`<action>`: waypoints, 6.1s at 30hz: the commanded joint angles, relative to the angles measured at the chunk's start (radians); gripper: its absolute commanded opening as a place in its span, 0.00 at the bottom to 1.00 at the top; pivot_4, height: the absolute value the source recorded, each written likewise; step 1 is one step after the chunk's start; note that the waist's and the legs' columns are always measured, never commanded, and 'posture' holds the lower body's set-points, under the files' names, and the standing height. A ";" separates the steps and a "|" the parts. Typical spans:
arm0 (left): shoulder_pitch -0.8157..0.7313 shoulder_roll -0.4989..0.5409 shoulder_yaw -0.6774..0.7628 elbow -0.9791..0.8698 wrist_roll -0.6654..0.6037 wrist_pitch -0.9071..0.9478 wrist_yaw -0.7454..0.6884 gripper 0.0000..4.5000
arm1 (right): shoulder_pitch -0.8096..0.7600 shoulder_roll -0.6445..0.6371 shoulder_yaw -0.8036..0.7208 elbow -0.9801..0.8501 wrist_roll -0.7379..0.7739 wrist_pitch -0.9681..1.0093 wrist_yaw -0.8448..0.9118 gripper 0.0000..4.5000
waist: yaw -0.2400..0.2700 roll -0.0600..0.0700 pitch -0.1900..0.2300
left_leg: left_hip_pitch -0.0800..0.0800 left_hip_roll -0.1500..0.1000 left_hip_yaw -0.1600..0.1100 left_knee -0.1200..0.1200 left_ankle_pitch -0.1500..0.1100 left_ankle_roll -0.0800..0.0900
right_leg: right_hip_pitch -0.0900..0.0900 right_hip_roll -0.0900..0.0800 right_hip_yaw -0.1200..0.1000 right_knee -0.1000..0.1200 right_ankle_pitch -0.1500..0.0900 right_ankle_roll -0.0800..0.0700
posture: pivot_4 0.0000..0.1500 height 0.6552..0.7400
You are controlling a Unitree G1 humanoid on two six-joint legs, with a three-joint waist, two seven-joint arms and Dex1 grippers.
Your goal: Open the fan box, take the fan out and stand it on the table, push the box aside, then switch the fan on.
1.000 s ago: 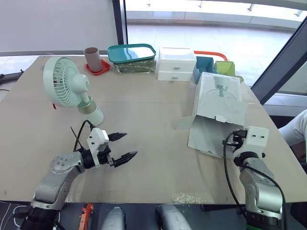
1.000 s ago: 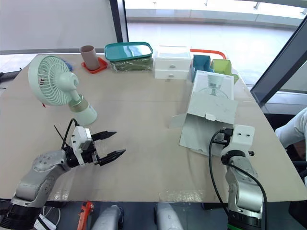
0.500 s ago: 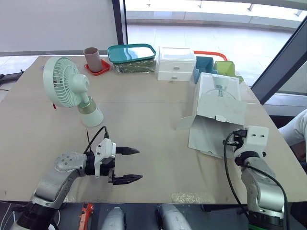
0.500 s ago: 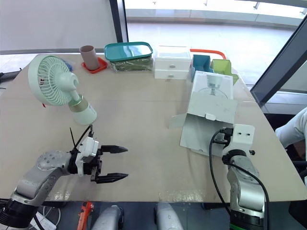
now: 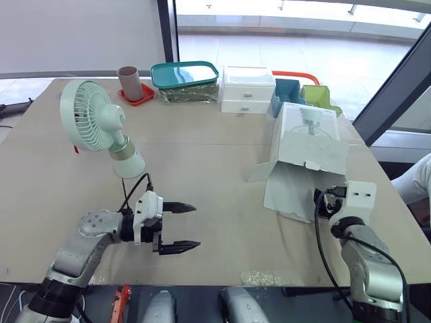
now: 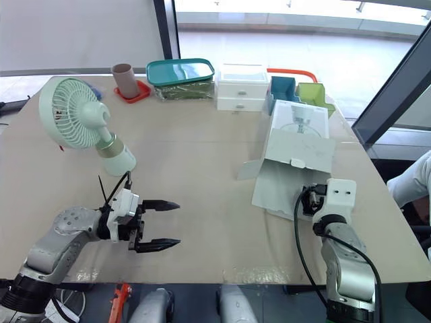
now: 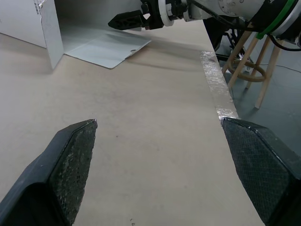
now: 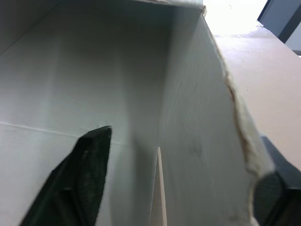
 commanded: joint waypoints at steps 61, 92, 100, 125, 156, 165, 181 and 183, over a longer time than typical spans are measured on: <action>0.320 -0.298 0.573 -0.434 -0.078 0.084 1.006 1.00 | -0.182 -0.200 0.420 0.132 0.250 -0.541 0.974 0.98 | 0.023 -0.001 0.000 | 0.002 0.001 -0.001 0.005 0.001 0.000 | 0.003 0.000 -0.001 0.001 0.002 0.000 | 1.00 1.00; 0.025 -0.070 0.582 -0.237 -0.160 0.278 1.007 1.00 | -0.202 -0.185 0.430 0.175 0.217 -0.583 0.958 0.98 | 0.024 -0.002 0.000 | 0.001 0.001 -0.002 0.005 0.001 -0.001 | 0.003 0.000 -0.003 0.001 0.002 0.000 | 1.00 1.00; -0.061 -0.040 0.565 -0.163 -0.155 0.305 0.974 1.00 | -0.208 -0.182 0.427 0.182 0.211 -0.586 0.949 0.98 | 0.024 -0.002 0.000 | 0.001 0.001 -0.002 0.005 0.001 -0.001 | 0.003 0.000 -0.003 0.001 0.002 0.000 | 1.00 1.00; -0.173 -0.042 0.572 -0.037 -0.158 0.333 0.935 0.70 | -0.185 -0.189 0.422 0.158 0.207 -0.579 0.929 1.00 | 0.024 -0.002 0.000 | 0.000 0.001 -0.003 0.005 0.001 -0.001 | 0.003 0.000 -0.003 0.001 0.002 0.000 | 1.00 1.00; -0.165 -0.029 0.512 -0.138 -0.134 0.294 0.844 0.45 | -0.187 -0.184 0.425 0.138 0.212 -0.547 0.905 1.00 | 0.025 -0.002 0.000 | -0.001 0.000 -0.004 0.006 0.001 -0.001 | 0.002 0.000 -0.004 0.001 0.003 0.000 | 1.00 1.00; -0.176 -0.055 0.384 -0.267 -0.181 0.359 0.788 0.45 | -0.284 -0.171 0.426 0.024 0.239 -0.284 0.765 1.00 | 0.024 -0.002 0.000 | -0.002 0.000 -0.005 0.006 0.001 -0.001 | 0.001 0.000 -0.005 0.001 0.003 -0.001 | 1.00 1.00; -0.228 -0.171 0.263 -0.266 -0.211 0.384 0.781 0.45 | -0.451 -0.058 0.474 -0.132 0.224 0.156 0.415 0.88 | 0.025 -0.002 0.000 | -0.004 0.000 -0.008 0.006 0.001 -0.001 | 0.000 0.000 -0.008 0.001 0.003 -0.001 | 1.00 1.00; -0.230 -0.174 0.257 -0.265 -0.213 0.383 0.775 0.45 | -0.466 -0.049 0.484 -0.124 0.214 0.169 0.399 0.88 | 0.025 -0.002 0.000 | -0.005 0.000 -0.008 0.007 0.001 -0.001 | 0.000 0.000 -0.008 0.001 0.003 -0.001 | 1.00 1.00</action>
